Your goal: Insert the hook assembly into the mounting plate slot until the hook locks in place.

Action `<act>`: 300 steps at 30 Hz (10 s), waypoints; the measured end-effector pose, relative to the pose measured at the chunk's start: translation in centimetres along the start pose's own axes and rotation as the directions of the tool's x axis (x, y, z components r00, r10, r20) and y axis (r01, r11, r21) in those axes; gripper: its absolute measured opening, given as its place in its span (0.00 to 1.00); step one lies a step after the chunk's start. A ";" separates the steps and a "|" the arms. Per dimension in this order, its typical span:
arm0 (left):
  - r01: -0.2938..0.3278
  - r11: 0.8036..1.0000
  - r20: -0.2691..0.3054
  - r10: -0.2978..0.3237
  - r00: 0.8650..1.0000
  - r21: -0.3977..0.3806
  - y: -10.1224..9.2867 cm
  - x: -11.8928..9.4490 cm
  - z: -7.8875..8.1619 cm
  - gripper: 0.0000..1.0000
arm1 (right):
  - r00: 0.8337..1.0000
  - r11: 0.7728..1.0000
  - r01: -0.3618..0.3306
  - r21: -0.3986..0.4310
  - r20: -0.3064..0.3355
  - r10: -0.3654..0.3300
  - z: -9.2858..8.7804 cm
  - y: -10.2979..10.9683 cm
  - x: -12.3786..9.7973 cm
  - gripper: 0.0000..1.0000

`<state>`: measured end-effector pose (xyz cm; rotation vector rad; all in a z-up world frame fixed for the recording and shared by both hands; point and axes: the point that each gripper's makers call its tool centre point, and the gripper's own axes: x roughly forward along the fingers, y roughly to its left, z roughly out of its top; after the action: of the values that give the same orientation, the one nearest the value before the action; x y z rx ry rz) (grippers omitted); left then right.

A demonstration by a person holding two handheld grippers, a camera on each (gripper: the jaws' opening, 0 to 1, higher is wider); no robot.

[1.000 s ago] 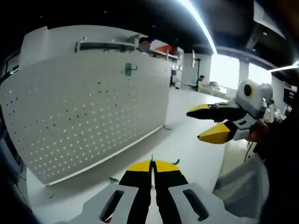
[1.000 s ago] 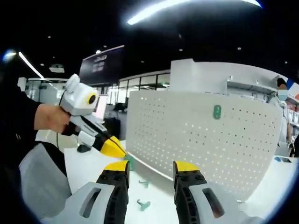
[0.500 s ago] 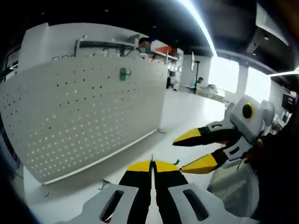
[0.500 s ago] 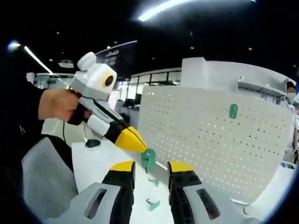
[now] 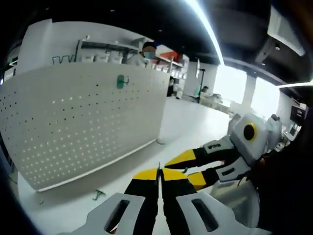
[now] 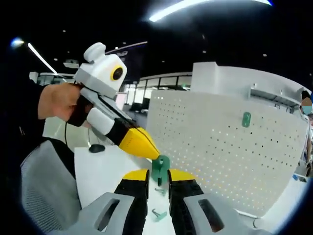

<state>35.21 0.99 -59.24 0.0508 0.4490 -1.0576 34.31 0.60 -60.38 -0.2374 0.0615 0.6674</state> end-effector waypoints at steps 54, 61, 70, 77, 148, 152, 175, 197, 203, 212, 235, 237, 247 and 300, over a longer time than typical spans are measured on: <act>0.055 0.982 0.163 -0.084 0.983 0.179 -1.7 -1.0 1.3 0.30 | 0.998 0.998 0.059 -0.006 -0.030 -0.059 0.3 -1.5 -0.4 0.01; 0.032 0.975 0.203 -0.077 0.976 0.219 -1.5 -1.2 1.2 0.44 | 0.997 0.997 0.071 -0.005 -0.035 -0.071 0.3 -1.9 -0.5 0.01; -0.045 0.959 0.256 -0.030 0.966 0.280 -0.4 -1.9 0.6 0.56 | 0.995 0.995 0.095 0.015 -0.044 -0.094 0.3 -2.8 -0.7 0.01; -0.067 0.959 0.291 -0.016 0.957 0.274 0.4 -2.4 -0.6 0.62 | 0.992 0.993 0.120 0.022 -0.049 -0.119 0.3 -3.6 -0.8 0.01; -0.116 0.951 0.250 0.043 0.967 0.288 2.4 -1.3 -8.3 0.76 | 0.831 0.828 0.544 0.132 0.049 -0.554 6.9 -27.1 2.9 0.01; -0.121 0.953 0.247 0.051 0.968 0.277 2.7 -1.3 -8.4 0.76 | 0.824 0.820 0.557 0.131 0.043 -0.566 6.5 -27.9 3.3 0.01; -0.127 0.959 0.242 0.065 0.968 0.253 3.2 -1.5 -8.5 0.73 | 0.806 0.798 0.574 0.184 0.045 -0.590 5.6 -28.9 4.5 0.00; -0.133 0.964 0.243 0.075 0.967 0.232 3.5 -1.6 -8.6 0.71 | 0.762 0.768 0.628 0.127 0.097 -0.640 5.2 -28.8 5.0 0.00; -0.135 0.964 0.246 0.077 0.966 0.228 3.6 -1.7 -8.5 0.71 | 0.754 0.762 0.643 0.085 0.104 -0.648 5.3 -28.8 5.0 0.00; -0.135 0.964 0.244 0.077 0.967 0.228 3.6 -1.7 -8.6 0.71 | 0.742 0.746 0.663 0.057 0.081 -0.665 5.2 -29.0 5.2 0.01; -0.124 0.965 0.237 0.068 0.969 0.230 3.5 -1.5 -8.7 0.71 | 0.777 0.776 0.625 0.086 0.032 -0.629 3.7 -28.3 4.5 0.14; -0.124 0.965 0.237 0.068 0.969 0.230 3.5 -1.5 -8.7 0.71 | 0.779 0.778 0.621 0.099 0.035 -0.626 3.7 -28.2 4.2 0.18; -0.123 0.965 0.232 0.068 0.970 0.230 3.6 -1.5 -8.8 0.71 | 0.808 0.800 0.582 0.145 0.008 -0.590 2.7 -27.1 3.9 0.47; -0.113 0.963 0.218 0.059 0.974 0.246 3.4 -1.2 -9.1 0.70 | 0.865 0.864 0.456 0.211 0.122 -0.486 4.4 -19.2 -2.1 0.74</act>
<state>34.58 5.96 -67.61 0.1868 0.1160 -1.0176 44.49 -14.17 -52.04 -0.0177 -0.1024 0.1838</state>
